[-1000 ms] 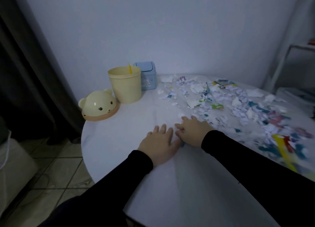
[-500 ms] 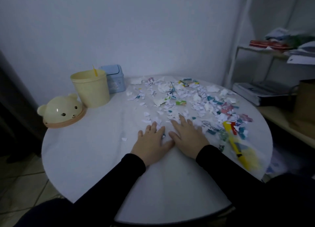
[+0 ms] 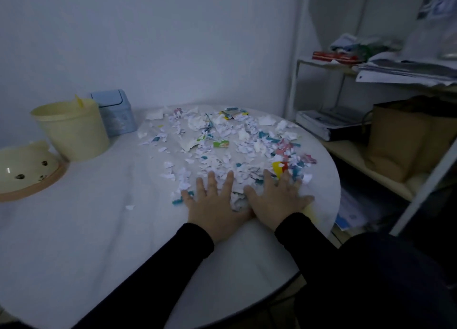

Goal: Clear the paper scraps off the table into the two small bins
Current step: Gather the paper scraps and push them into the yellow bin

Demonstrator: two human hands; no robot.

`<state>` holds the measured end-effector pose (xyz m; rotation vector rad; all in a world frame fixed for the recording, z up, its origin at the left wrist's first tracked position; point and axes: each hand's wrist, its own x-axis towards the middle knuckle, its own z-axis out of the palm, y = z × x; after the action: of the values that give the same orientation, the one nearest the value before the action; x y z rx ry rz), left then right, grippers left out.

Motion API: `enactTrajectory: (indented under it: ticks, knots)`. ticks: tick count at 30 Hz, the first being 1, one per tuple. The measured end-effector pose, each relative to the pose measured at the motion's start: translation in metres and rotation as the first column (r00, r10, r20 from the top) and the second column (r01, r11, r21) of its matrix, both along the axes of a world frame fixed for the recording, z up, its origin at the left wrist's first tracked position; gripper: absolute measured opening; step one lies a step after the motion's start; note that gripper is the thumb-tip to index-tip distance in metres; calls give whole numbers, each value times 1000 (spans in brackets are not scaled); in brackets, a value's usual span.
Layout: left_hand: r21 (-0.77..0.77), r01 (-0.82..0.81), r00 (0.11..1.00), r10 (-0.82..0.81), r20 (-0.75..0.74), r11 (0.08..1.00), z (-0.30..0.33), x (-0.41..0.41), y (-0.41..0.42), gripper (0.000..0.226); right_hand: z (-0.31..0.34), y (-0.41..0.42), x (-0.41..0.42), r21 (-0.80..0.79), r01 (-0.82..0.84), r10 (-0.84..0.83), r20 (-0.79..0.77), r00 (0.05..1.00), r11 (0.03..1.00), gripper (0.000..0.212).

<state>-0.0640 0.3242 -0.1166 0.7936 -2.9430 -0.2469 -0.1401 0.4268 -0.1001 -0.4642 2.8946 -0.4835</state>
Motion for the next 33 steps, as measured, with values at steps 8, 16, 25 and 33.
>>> enactTrajectory:
  ticks: [8,16,25,33]
  knots:
    - [202,17,970,32,-240,979,21,6,-37,81,11,-13,-24,-247,-220,129,-338,932,944,50]
    - [83,-101,979,114,-168,991,9,-7,-11,89,-10,-5,-41,-32,0,-5,-160,987,999,74]
    - [35,-217,950,220,-222,975,10,-37,-5,67,2,-7,-74,-264,-53,-73,-446,892,963,47]
    - [30,-274,958,276,-74,961,5,-54,-27,66,-9,-23,-108,-159,0,-32,-201,979,987,69]
